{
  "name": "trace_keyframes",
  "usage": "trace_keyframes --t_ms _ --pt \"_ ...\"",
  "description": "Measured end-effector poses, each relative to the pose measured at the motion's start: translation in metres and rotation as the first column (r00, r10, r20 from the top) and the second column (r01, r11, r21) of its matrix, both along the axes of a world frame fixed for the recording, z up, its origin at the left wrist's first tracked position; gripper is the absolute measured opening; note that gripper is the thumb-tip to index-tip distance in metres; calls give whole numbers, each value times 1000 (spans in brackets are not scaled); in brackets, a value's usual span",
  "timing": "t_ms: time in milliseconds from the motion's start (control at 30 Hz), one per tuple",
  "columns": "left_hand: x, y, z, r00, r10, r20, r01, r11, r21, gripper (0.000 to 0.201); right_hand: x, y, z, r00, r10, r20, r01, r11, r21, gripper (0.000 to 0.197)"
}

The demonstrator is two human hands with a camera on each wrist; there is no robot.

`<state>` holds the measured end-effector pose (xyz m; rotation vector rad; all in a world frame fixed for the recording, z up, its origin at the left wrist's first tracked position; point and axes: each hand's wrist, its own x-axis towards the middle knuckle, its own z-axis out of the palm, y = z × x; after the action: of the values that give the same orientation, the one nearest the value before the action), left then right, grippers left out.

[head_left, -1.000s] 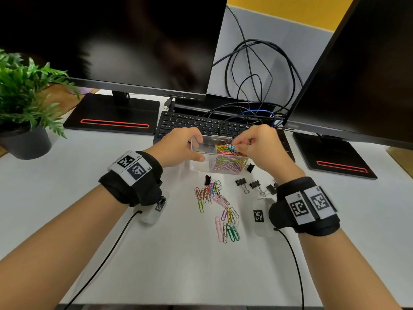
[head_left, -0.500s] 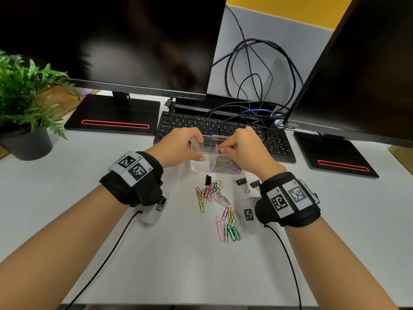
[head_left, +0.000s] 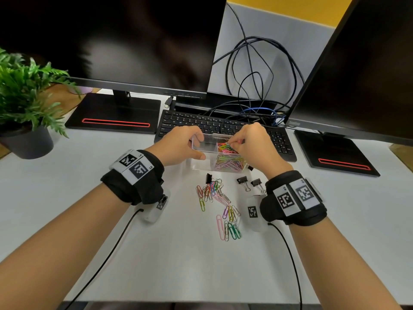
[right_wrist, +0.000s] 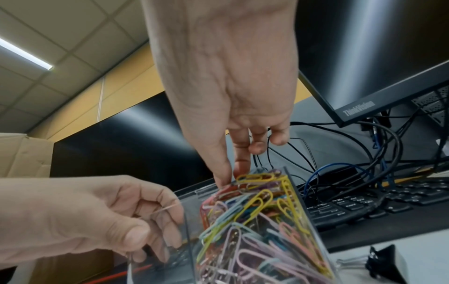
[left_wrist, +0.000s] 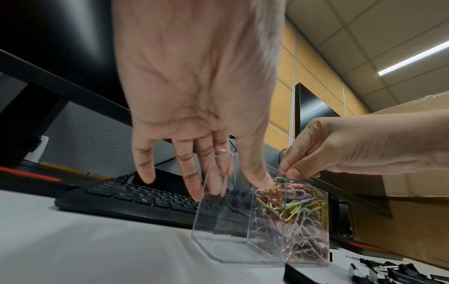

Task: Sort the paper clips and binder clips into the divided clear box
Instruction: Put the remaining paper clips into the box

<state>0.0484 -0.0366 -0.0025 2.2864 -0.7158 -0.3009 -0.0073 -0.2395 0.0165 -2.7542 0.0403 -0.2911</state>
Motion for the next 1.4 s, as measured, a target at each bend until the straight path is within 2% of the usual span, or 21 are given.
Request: trace_keyframes --t_ms 100,233,300,433,533,633,667,733,933,1067,1133,1200,1333,1400 --pt "0 0 0 1000 -1 3 1 1000 2 43 -2 3 1 1000 10 -15 -10 1000 28 14" --pt "0 0 1 1000 -3 6 3 1000 4 43 -21 4 21 998 -52 26 46 982 184 11" --pt "-1 0 1 1000 -3 4 3 1000 -2 43 -36 4 28 999 -46 13 43 980 194 10" --pt "-2 0 2 1000 -3 9 4 1000 -9 43 -63 10 25 974 17 -224 6 995 102 8" --pt "-2 0 3 1000 -5 13 5 1000 -5 43 -79 15 17 905 15 -425 3 999 43 24" --pt "-1 -1 3 1000 -4 23 4 1000 13 44 -92 22 10 749 -31 -662 23 1000 -21 45" --pt "-1 -1 3 1000 -2 24 2 1000 18 44 -95 24 7 701 -40 -712 25 999 -32 50" --pt "-1 -1 3 1000 3 23 -3 1000 21 44 -98 30 3 662 -39 -749 31 999 -25 54" --pt "-2 -2 4 1000 6 25 -6 999 35 45 -88 41 -1 698 -5 -717 47 998 39 38" --pt "-2 -2 4 1000 14 27 -15 999 45 45 -73 40 -4 807 5 -591 18 999 34 17" --pt "-3 -2 4 1000 16 22 -17 999 41 45 -69 37 -3 838 7 -545 33 997 64 12" --pt "-2 -1 4 1000 15 17 -16 999 36 45 -67 35 -2 852 -6 -524 49 996 69 17" --pt "-3 -1 4 1000 13 19 -13 1000 29 45 -66 37 -6 834 -14 -551 -6 999 -35 44" --pt "-3 -1 3 1000 15 23 -15 1000 22 45 -65 39 -9 829 36 -558 -75 996 -46 44"
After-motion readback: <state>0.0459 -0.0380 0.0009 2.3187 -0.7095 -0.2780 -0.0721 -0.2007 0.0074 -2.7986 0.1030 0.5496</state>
